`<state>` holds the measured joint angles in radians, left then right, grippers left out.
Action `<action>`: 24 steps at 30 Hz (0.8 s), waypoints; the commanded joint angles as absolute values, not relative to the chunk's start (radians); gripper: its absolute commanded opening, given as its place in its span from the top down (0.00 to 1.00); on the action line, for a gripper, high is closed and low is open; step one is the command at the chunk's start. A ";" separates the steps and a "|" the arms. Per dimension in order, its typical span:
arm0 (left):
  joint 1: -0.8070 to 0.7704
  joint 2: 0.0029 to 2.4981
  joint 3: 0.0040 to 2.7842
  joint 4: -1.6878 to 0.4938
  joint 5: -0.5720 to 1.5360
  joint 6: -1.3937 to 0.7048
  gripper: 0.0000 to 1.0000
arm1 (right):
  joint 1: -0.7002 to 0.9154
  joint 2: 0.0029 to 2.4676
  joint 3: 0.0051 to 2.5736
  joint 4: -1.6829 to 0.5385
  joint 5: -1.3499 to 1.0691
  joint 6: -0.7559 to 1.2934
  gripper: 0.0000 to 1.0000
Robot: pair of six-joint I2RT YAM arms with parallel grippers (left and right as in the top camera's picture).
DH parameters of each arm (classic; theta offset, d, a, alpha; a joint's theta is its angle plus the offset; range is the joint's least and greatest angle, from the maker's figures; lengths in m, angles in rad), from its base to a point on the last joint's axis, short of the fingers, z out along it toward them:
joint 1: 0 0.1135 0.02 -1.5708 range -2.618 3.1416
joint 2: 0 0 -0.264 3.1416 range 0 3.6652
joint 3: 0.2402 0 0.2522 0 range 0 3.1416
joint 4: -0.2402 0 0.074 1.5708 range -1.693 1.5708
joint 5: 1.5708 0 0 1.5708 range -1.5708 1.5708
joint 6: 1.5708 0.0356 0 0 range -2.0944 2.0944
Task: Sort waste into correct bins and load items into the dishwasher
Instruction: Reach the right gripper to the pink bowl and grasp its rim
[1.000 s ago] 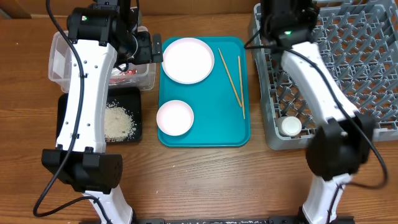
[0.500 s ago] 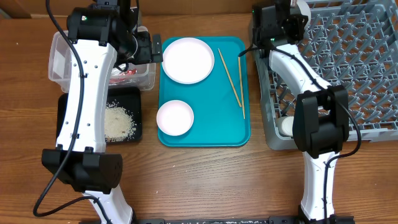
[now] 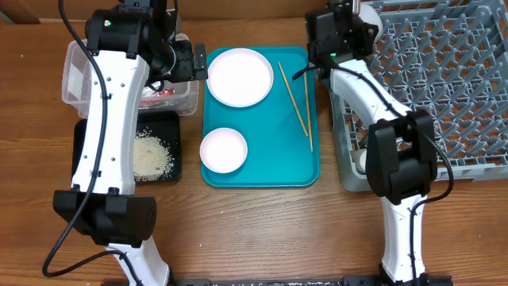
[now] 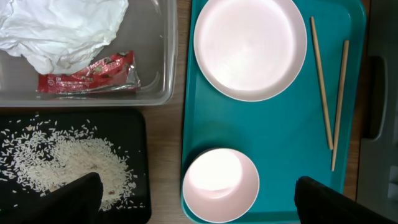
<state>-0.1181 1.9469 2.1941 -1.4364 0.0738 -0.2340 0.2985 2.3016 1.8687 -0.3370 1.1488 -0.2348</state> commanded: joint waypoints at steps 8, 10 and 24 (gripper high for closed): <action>-0.125 1.937 2.191 -1.436 0.067 -0.244 0.00 | 0.365 2.310 1.868 -0.384 1.139 -0.218 0.06; -0.125 1.937 2.191 -1.436 0.067 -0.244 0.00 | 0.393 2.287 1.868 -0.435 1.110 -0.173 0.02; -0.125 1.937 2.191 -1.436 0.067 -0.244 0.00 | 0.443 2.003 1.868 -0.918 -0.196 0.062 0.04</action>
